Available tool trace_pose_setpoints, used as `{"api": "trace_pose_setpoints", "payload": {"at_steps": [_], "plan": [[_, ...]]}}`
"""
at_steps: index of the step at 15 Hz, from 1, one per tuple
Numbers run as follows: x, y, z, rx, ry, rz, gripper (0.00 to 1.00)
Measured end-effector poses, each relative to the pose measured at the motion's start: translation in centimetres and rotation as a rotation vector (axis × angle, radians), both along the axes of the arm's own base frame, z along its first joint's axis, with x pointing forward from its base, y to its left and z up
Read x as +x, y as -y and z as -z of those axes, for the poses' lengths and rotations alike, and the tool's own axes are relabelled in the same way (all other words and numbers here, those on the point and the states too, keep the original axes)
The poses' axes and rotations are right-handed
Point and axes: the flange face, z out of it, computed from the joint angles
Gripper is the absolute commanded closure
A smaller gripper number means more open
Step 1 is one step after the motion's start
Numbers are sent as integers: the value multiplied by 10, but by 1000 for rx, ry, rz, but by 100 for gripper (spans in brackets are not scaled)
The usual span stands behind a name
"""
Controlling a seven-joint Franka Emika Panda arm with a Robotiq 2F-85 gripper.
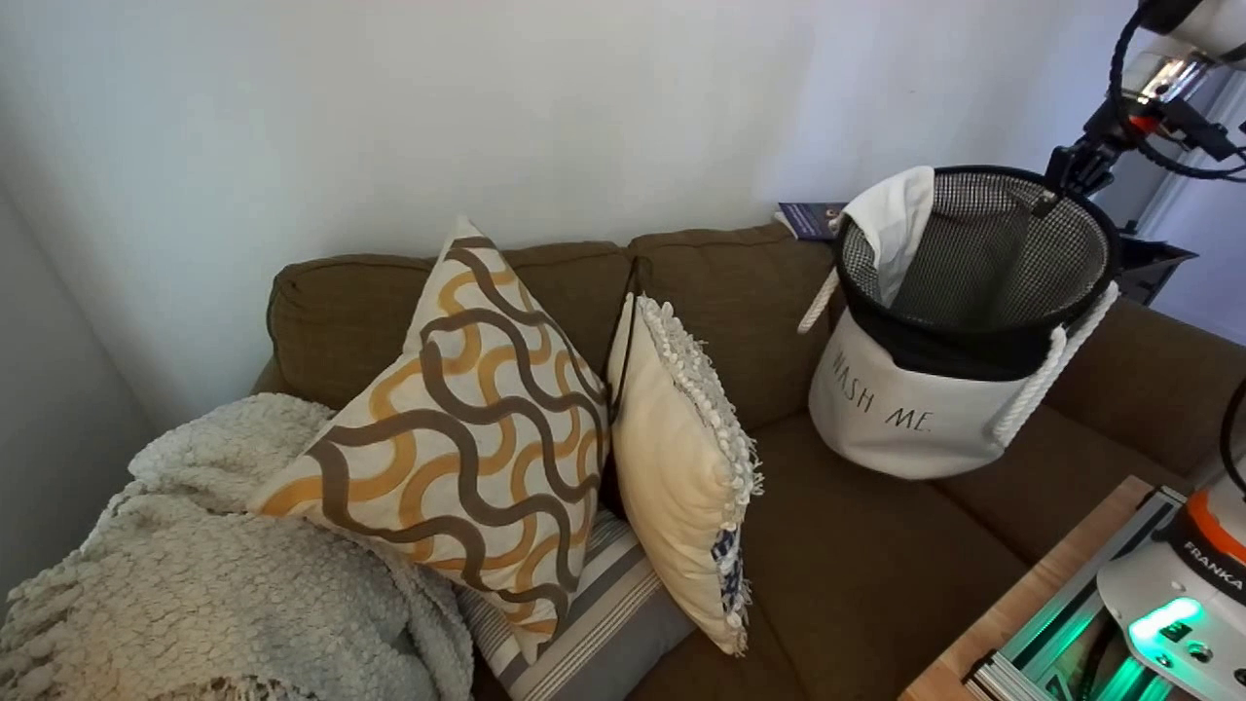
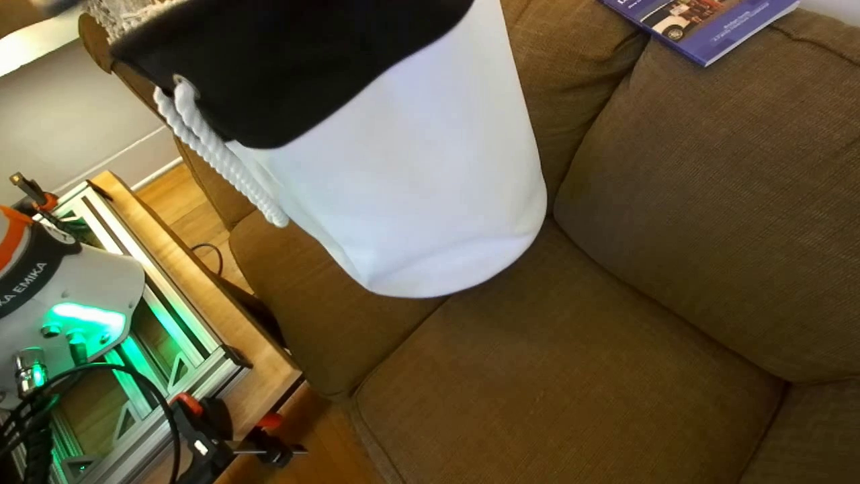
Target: Move the laundry bag to the right on the couch
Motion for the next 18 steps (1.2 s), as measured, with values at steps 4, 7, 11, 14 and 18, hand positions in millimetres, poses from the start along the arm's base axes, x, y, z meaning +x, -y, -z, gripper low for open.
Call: {"api": "trace_pose_setpoints", "payload": {"at_steps": [4, 7, 11, 14, 18], "plan": [[1, 41, 104, 112, -148, 134, 99], [12, 64, 157, 188, -206, 212, 99], [39, 89, 154, 212, -268, 189, 99], [34, 112, 90, 109, -378, 168, 99], [16, 120, 17, -77, -530, 215, 99]]}}
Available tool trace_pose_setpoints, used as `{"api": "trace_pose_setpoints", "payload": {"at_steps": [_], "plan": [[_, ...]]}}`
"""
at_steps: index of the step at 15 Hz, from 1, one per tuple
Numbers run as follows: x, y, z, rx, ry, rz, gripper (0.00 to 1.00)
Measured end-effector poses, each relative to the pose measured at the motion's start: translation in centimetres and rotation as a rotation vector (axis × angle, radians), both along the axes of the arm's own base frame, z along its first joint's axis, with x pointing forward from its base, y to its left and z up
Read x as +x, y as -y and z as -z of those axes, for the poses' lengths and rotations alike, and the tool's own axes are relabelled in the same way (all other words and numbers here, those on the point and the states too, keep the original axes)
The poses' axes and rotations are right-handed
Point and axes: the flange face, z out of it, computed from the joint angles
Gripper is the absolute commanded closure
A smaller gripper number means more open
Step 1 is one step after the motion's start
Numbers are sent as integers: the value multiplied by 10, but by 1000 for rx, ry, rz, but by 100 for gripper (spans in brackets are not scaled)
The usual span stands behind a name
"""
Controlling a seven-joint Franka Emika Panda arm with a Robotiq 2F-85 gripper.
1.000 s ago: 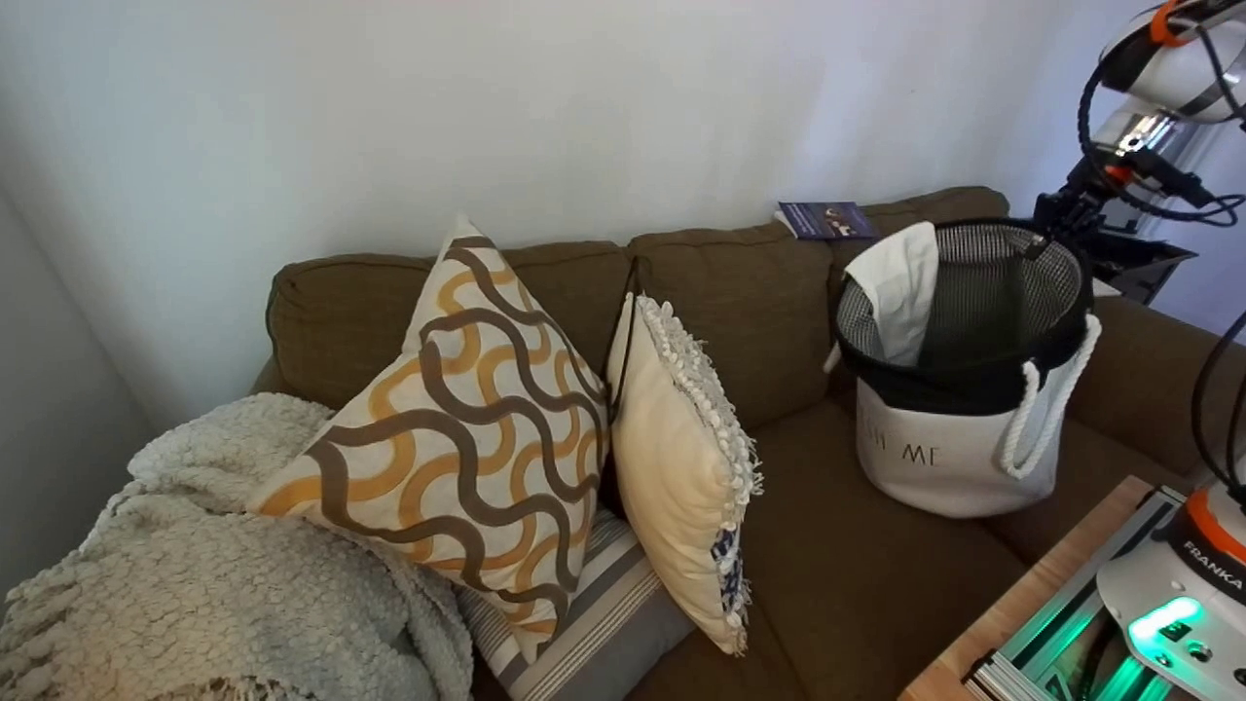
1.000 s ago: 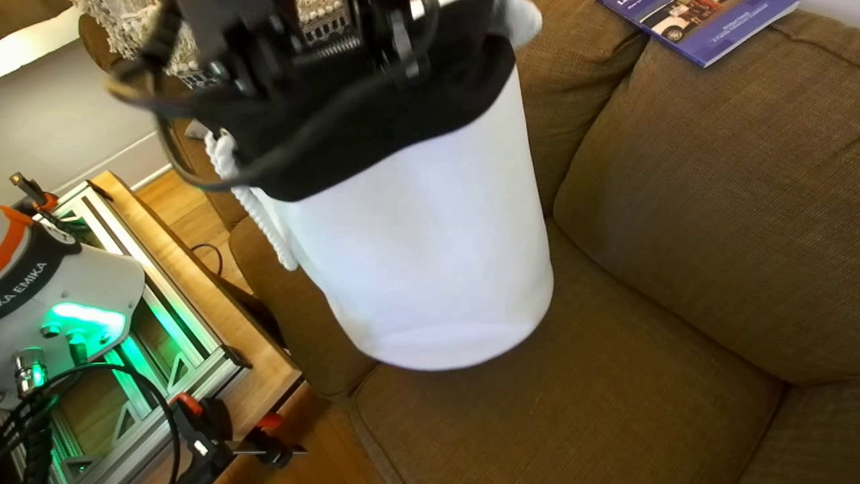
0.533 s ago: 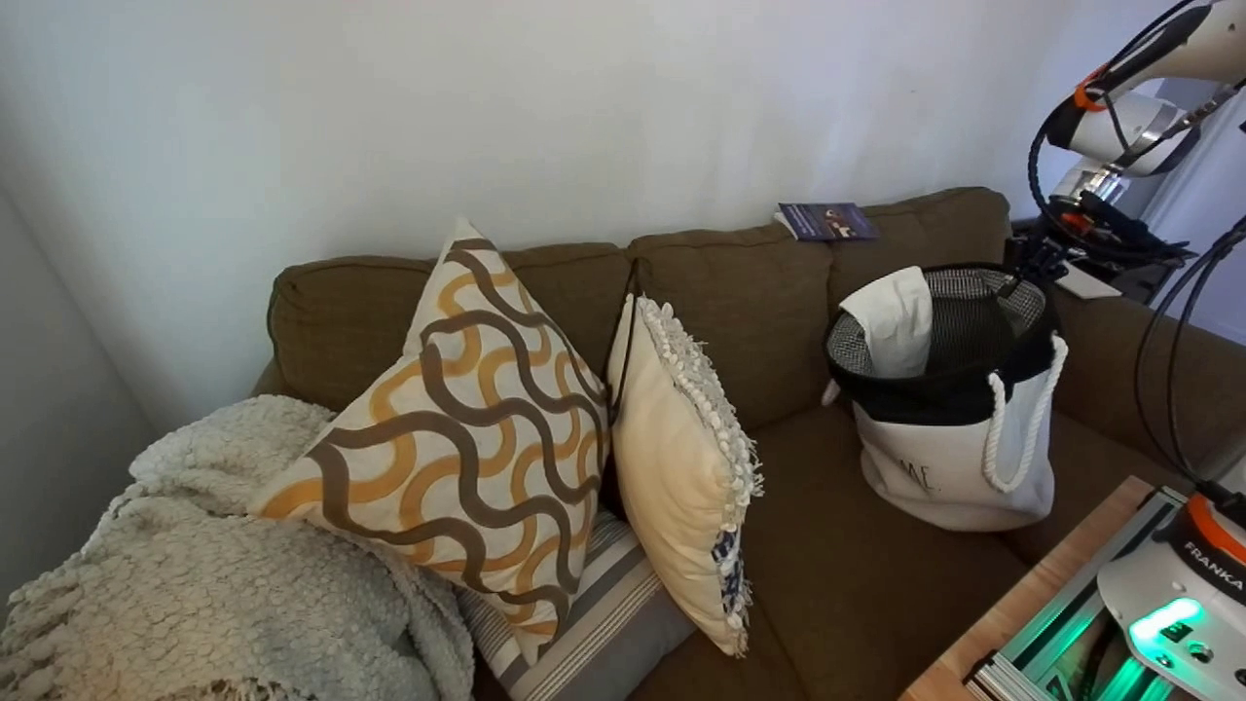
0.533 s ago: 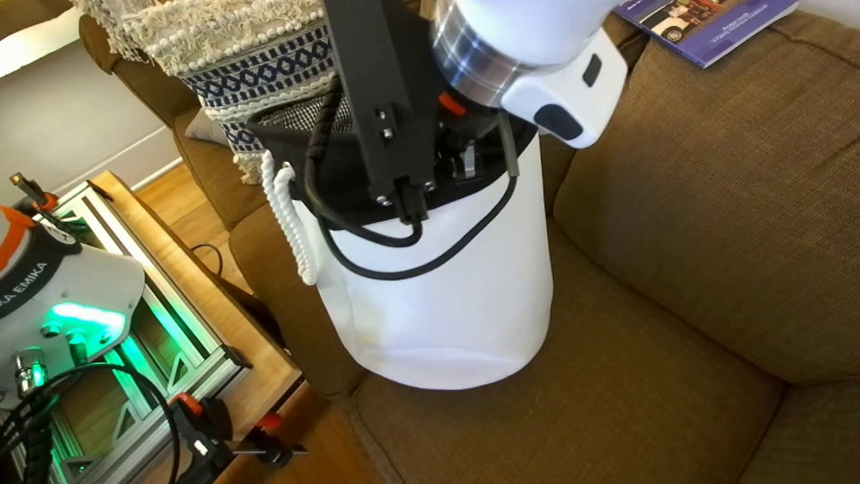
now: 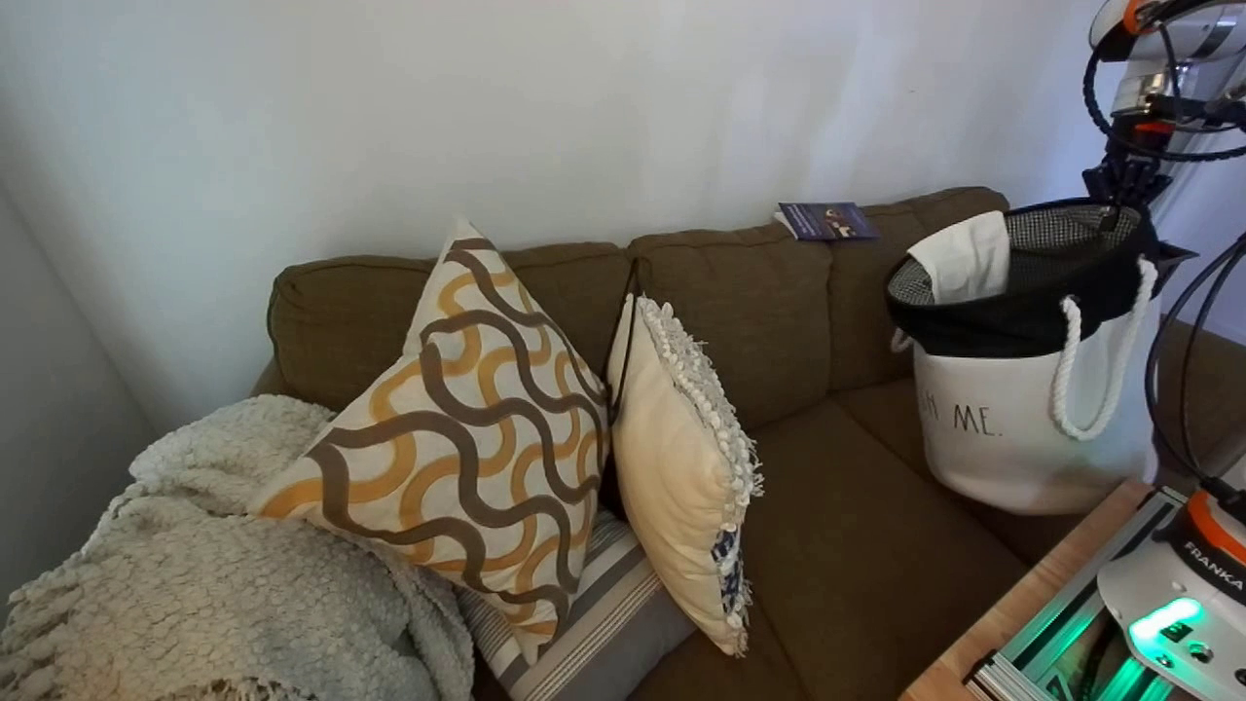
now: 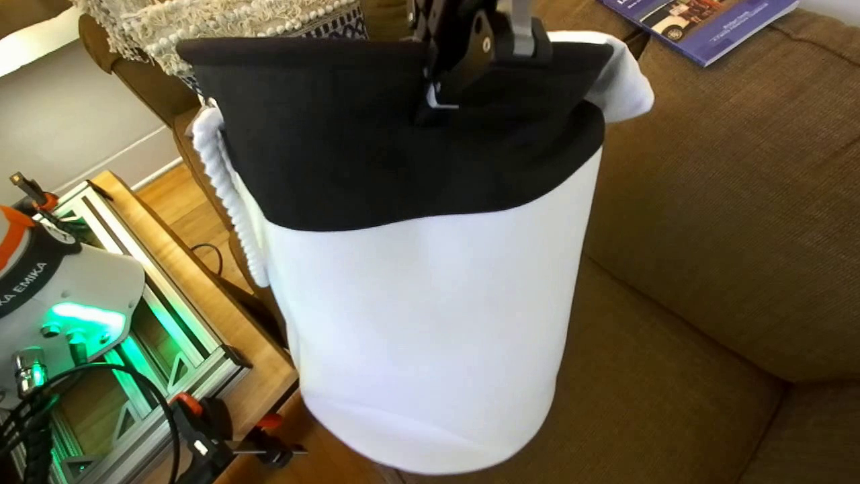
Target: Move the laundry bag to the right on the couch
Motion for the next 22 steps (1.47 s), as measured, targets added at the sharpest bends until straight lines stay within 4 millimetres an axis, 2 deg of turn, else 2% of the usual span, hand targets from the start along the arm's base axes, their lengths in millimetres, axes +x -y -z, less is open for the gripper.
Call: {"api": "trace_pose_setpoints", "payload": {"at_steps": [2, 4, 6, 8, 10, 13, 16, 18, 19, 20, 21, 22], "plan": [[0, -1, 0, -74, -82, -3, 99], [6, -3, 19, -122, -152, -20, 99], [15, -8, 38, -143, -165, -31, 99], [29, -17, 40, -153, -118, -51, 99], [44, -36, 21, -156, -40, -74, 99], [52, -66, -26, -142, 88, -85, 99], [40, -86, -62, -96, 227, -51, 99], [27, -93, -65, -42, 296, -7, 99], [20, -94, -60, -10, 322, 19, 69], [12, -92, -51, 17, 343, 40, 87], [3, -88, -39, 41, 356, 63, 62], [-6, -82, -27, 55, 369, 85, 62]]}}
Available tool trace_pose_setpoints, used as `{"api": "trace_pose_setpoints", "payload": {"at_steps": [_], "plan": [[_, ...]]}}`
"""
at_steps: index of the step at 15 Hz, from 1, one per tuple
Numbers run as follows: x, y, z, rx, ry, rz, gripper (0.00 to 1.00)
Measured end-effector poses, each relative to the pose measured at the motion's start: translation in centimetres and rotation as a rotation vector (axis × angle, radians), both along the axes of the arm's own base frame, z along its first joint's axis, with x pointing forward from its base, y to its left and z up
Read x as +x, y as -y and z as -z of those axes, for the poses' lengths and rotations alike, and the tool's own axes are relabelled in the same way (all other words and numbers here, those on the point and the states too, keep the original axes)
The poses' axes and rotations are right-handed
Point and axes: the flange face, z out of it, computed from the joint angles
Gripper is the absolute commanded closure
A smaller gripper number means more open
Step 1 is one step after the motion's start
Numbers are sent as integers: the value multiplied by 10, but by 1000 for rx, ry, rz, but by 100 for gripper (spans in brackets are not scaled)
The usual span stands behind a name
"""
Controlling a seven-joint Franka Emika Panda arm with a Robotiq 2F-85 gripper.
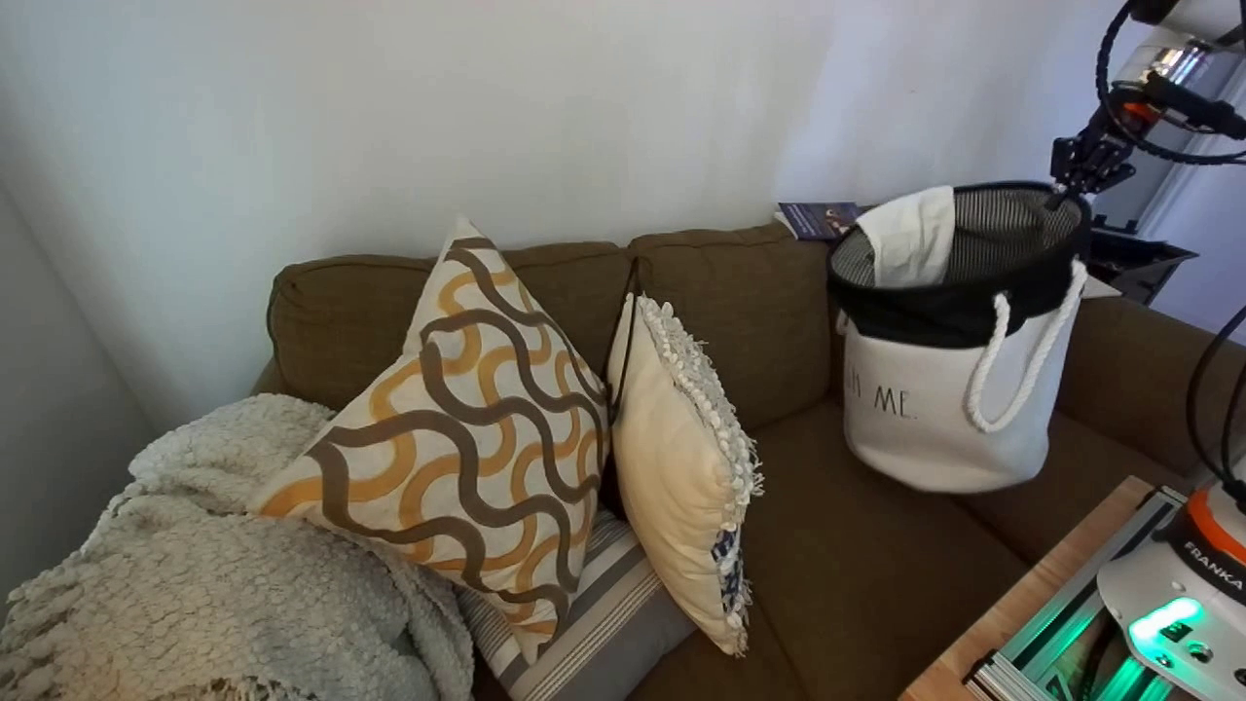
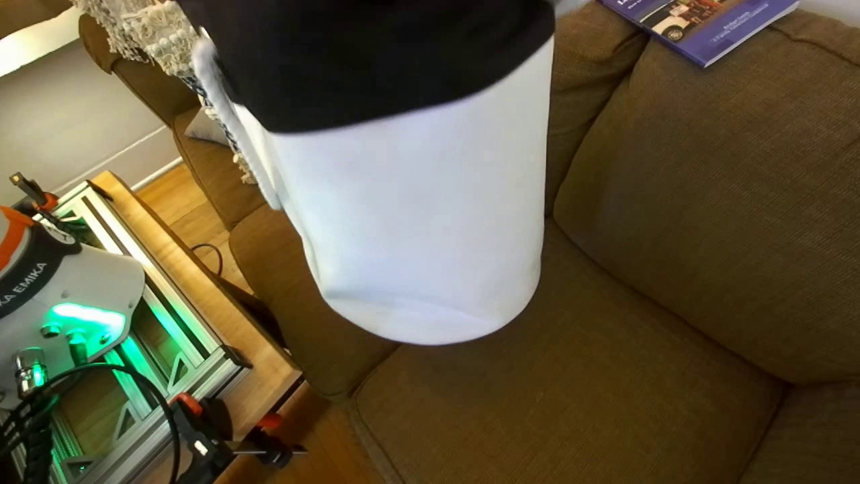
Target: Move the laundry bag to the right on the couch
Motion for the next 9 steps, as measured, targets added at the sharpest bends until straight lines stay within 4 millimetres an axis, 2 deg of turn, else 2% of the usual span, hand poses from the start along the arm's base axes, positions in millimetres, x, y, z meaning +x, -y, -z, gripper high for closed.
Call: {"api": "trace_pose_setpoints", "payload": {"at_steps": [2, 4, 6, 9], "plan": [[-22, 17, 20, 31, 14, 36, 55], [-42, 31, 29, 45, 25, 50, 39], [-51, 36, 26, 40, 38, 44, 24], [-49, 28, 7, 6, 56, 7, 2]]}}
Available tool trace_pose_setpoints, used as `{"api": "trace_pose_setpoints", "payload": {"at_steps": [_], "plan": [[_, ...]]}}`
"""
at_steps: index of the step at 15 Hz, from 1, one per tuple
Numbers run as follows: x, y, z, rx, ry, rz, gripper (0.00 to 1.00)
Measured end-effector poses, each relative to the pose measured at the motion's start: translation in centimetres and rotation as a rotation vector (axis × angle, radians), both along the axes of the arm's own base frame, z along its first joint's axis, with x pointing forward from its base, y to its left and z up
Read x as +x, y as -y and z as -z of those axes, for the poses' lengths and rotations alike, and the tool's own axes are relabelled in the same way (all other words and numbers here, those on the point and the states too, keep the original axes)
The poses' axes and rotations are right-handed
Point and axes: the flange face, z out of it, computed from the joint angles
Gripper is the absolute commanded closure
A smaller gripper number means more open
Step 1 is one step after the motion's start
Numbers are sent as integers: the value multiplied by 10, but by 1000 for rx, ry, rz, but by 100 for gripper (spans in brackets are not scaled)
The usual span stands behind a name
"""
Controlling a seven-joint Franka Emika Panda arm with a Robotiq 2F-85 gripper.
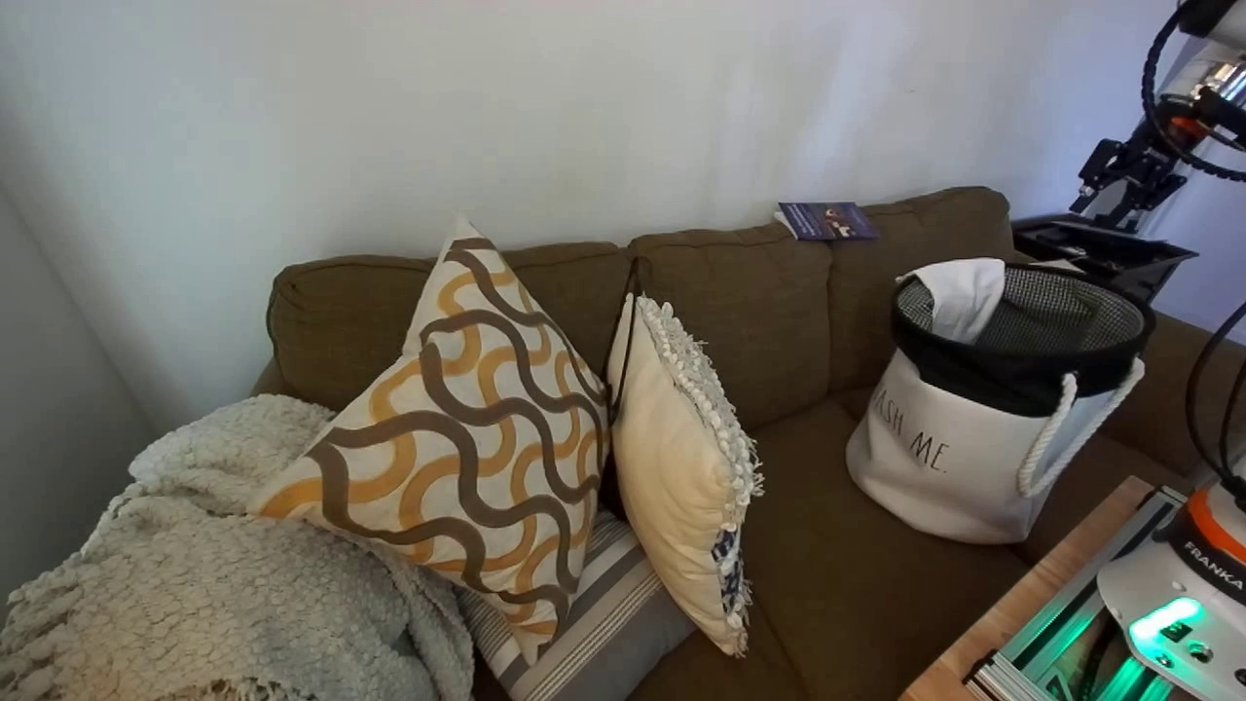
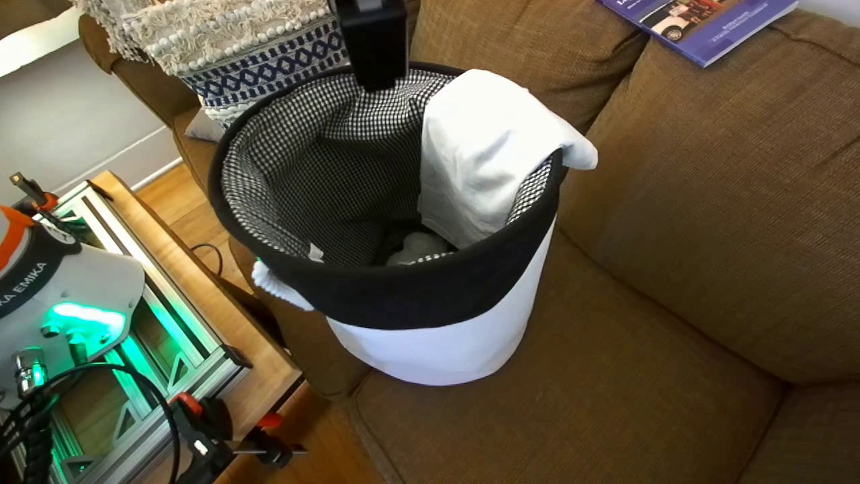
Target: Move the laundry bag to the right on the couch
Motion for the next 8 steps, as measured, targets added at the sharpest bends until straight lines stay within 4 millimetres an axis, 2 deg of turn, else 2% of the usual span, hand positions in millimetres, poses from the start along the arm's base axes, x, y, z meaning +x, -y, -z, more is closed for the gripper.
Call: {"api": "trace_pose_setpoints", "payload": {"at_steps": [3, 6, 8], "plan": [[17, -31, -11, -72, -94, -115, 0], [47, -72, 9, -120, -201, -248, 0], [58, -93, 28, -118, -246, -313, 0]]}}
